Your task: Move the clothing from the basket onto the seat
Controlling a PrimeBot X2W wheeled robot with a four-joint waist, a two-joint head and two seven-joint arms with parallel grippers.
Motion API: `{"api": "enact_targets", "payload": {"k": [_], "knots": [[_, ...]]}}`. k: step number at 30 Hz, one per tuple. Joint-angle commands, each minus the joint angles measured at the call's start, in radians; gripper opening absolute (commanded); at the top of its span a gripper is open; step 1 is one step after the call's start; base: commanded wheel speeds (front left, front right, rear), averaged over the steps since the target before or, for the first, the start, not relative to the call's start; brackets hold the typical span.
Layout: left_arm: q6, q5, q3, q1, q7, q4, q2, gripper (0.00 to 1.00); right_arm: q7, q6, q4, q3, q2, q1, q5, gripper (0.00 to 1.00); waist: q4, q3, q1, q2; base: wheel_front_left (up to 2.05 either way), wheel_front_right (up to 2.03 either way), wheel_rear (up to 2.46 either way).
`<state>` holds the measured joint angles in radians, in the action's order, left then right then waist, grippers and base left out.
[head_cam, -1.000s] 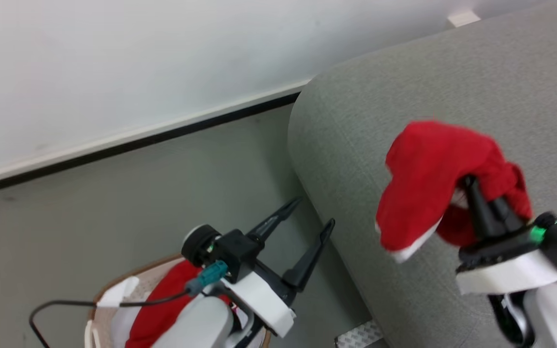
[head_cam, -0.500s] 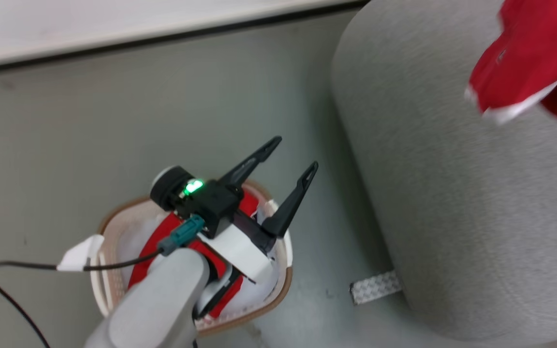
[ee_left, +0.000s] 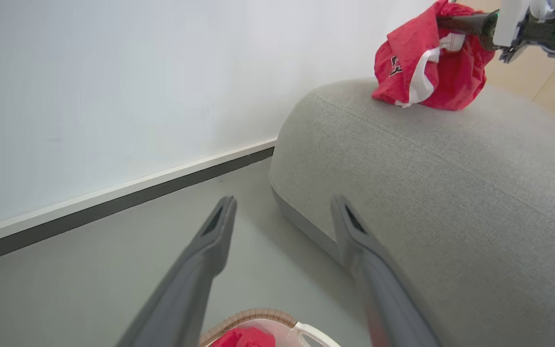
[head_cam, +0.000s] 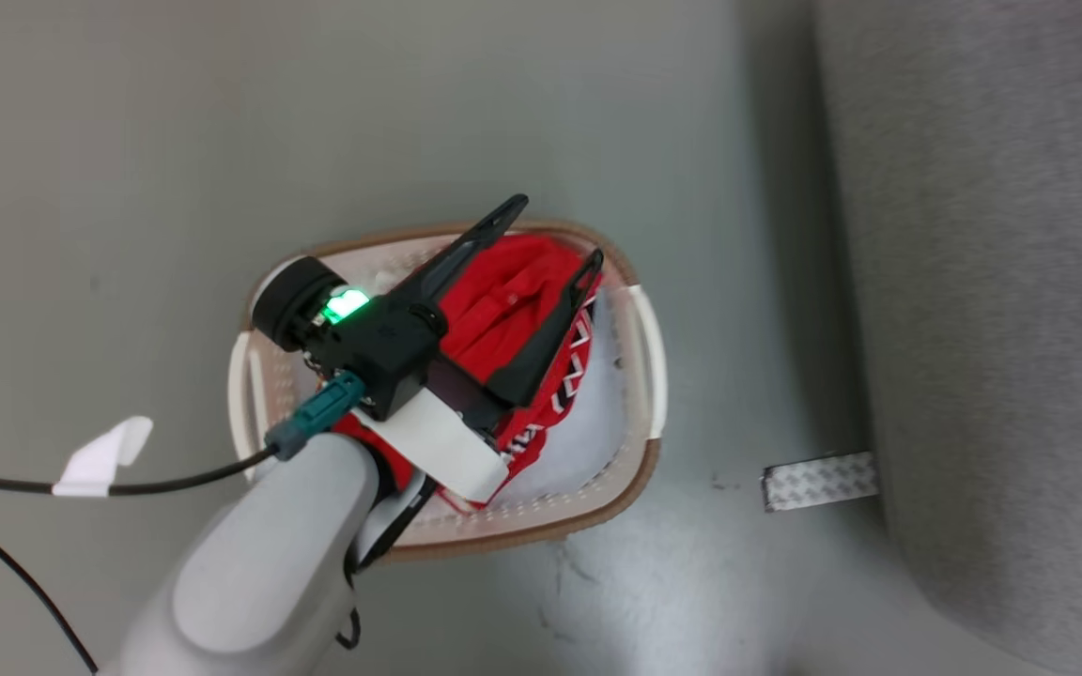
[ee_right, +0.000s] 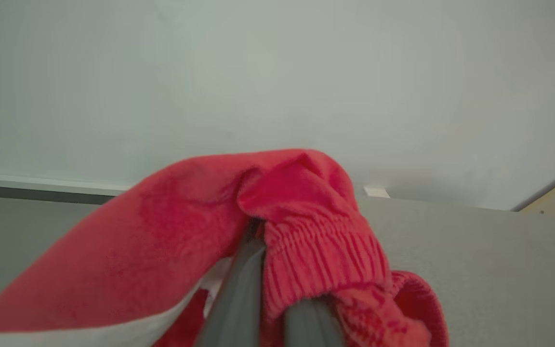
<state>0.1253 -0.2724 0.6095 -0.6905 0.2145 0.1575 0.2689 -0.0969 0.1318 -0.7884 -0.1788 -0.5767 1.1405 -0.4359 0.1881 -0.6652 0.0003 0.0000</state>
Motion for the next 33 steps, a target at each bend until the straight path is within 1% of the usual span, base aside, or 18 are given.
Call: {"api": "enact_targets", "payload": {"k": [1, 4, 5, 6, 7, 8, 9, 10, 11, 12, 13, 18, 21, 24, 29, 33], "knots": [[-0.002, 0.000, -0.003, -0.014, 0.010, -0.004, 0.007, 1.00, 0.044, -0.002, -0.052, -0.010, -0.014, 0.020, -0.022, 0.00, -0.043, -0.046, -0.0003, 0.0000, 0.00, 0.00, 0.00], [-0.004, -0.003, -0.005, -0.020, 0.016, -0.001, 0.007, 1.00, 0.121, -0.002, -0.112, -0.037, -0.025, 0.036, -0.042, 0.00, -0.053, -0.057, -0.0003, 0.0000, 0.00, 0.00, 0.00], [-0.009, -0.007, -0.007, -0.021, 0.020, 0.003, 0.004, 1.00, 0.178, -0.002, -0.149, -0.058, -0.021, 0.032, -0.069, 0.00, -0.055, -0.059, -0.0003, 0.0000, 0.00, 0.00, 0.00], [-0.011, -0.011, -0.009, -0.021, 0.021, 0.005, 0.002, 1.00, 0.196, -0.002, -0.162, -0.059, -0.023, 0.034, -0.087, 0.00, -0.056, -0.059, -0.0003, 0.0000, 0.00, 0.00, 0.00], [-0.010, -0.014, -0.011, -0.022, 0.023, 0.005, 0.001, 1.00, 0.211, -0.002, -0.174, -0.059, -0.030, 0.037, -0.098, 0.09, -0.057, -0.059, -0.0003, 0.0000, 0.00, 0.00, 0.00], [-0.012, -0.015, -0.013, -0.022, 0.025, 0.006, 0.002, 1.00, 0.224, -0.002, -0.183, -0.065, -0.034, 0.035, -0.104, 0.24, -0.058, -0.058, -0.0003, 0.0000, 0.00, 0.00, 0.00], [-0.014, -0.017, -0.014, -0.022, 0.027, 0.007, 0.003, 1.00, 0.236, -0.002, -0.191, -0.071, -0.033, 0.033, -0.114, 0.36, -0.058, -0.057, -0.0003, 0.0000, 0.00, 0.00, 0.00], [-0.016, -0.019, -0.016, -0.021, 0.029, 0.008, 0.005, 1.00, 0.242, -0.002, -0.195, -0.078, -0.031, 0.032, -0.121, 0.45, -0.057, -0.056, -0.0003, 0.0000, 0.00, 0.00, 0.00], [-0.016, -0.019, -0.016, -0.021, 0.029, 0.008, 0.005, 1.00, 0.242, -0.002, -0.195, -0.078, -0.031, 0.032, -0.121, 0.45, -0.057, -0.056, -0.0003, 0.0000, 0.00, 0.00, 0.00], [-0.018, -0.020, -0.017, -0.018, 0.029, 0.010, 0.007, 1.00, 0.248, -0.002, -0.197, -0.085, -0.028, 0.030, -0.126, 0.82, -0.055, -0.053, -0.0003, 0.0000, 0.00, 0.00, 0.00], [-0.019, -0.020, -0.019, -0.014, 0.029, 0.013, 0.010, 1.00, 0.253, -0.002, -0.197, -0.096, -0.024, 0.026, -0.132, 1.00, -0.052, -0.047, -0.0003, 0.0000, 0.00, 0.00, 0.00], [-0.021, -0.031, -0.019, 0.020, 0.035, 0.032, 0.018, 1.00, 0.269, -0.002, -0.175, -0.161, -0.027, -0.005, -0.158, 1.00, -0.036, 0.009, -0.0003, 0.0000, 0.00, 0.00, 0.00], [-0.028, -0.038, -0.026, 0.047, 0.037, 0.049, 0.025, 1.00, 0.285, -0.002, -0.169, -0.198, -0.027, -0.025, -0.176, 1.00, -0.027, 0.063, -0.0003, 0.0000, 0.00, 0.00, 0.00], [-0.036, -0.054, -0.037, 0.079, 0.041, 0.061, 0.025, 1.00, 0.295, -0.002, -0.152, -0.243, -0.041, -0.051, -0.184, 1.00, -0.022, 0.128, -0.0003, 0.0000, 0.00, 0.00, 0.00], [-0.056, -0.087, -0.071, 0.142, 0.049, 0.082, 0.021, 1.00, 0.227, -0.002, -0.092, -0.292, -0.043, -0.103, -0.208, 1.00, -0.017, 0.263, -0.0003, 0.0000, 0.00, 0.00, 0.00], [-0.084, -0.111, -0.117, 0.199, 0.049, 0.086, 0.019, 1.00, 0.150, -0.002, -0.021, -0.328, -0.047, -0.146, -0.209, 1.00, -0.019, 0.370, -0.0003, 0.0000, 0.00, 0.00, 0.00]]}}
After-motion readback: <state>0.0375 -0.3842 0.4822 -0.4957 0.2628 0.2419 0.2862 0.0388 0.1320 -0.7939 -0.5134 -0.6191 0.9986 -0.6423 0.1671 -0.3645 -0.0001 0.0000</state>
